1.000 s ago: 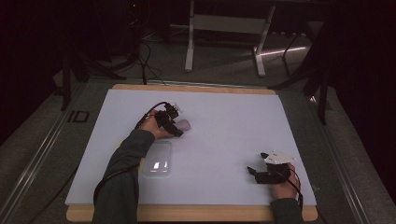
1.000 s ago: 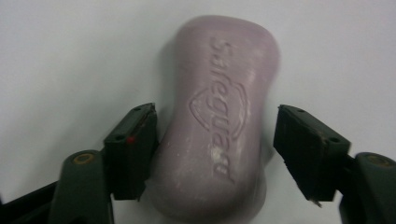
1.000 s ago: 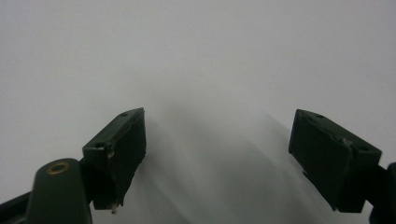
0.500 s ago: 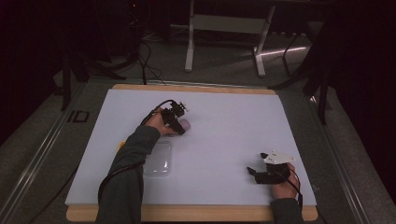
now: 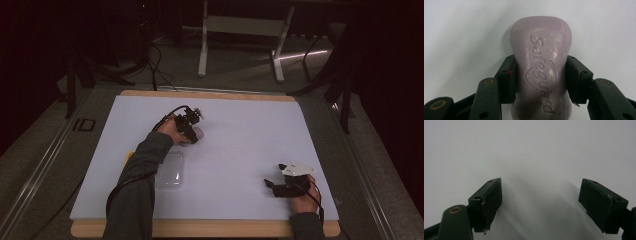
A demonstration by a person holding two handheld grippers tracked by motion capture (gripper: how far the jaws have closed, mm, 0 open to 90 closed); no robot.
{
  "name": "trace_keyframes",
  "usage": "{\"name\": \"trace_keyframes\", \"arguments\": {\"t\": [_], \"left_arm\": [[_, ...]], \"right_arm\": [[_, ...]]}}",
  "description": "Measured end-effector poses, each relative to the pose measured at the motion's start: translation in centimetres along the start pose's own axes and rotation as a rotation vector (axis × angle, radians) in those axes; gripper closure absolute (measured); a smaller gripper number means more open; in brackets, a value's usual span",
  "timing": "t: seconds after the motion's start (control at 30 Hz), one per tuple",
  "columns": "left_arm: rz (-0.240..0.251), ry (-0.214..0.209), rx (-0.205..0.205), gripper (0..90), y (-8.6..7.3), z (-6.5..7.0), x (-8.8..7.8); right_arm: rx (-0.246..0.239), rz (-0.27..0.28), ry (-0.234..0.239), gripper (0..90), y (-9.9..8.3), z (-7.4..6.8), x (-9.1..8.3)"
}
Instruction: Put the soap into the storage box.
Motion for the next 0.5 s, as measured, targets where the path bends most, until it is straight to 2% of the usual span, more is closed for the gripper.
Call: {"name": "trace_keyframes", "arguments": {"t": [0.1,0.17,0.23,0.5], "left_arm": [[-0.013,-0.002,0.005,49.4,0.08,0.01,-0.02],[-0.014,-0.012,-0.019,49.6,0.11,0.02,-0.02],[-0.018,-0.016,-0.025,49.6,0.14,-0.03,-0.04],[-0.04,0.002,-0.011,49.8,0.22,0.15,-0.12]], "right_arm": [[0.001,-0.002,0.001,18.8,0.0,-0.01,0.01],[0.002,-0.003,0.001,18.7,0.0,-0.03,0.01],[0.0,-0.003,0.001,18.7,-0.01,-0.02,0.01],[0.001,-0.003,0.0,18.7,0.0,-0.03,0.01]]}}
Point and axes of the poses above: each handheld gripper's, and its own axes: x roughly forward along the jaws, y roughly out of its top, z roughly to its right, the point moved 4 cm from there along x, roughly forward along the jaws, and after that the axes turned 8 degrees about x, right-handed, at the moved point
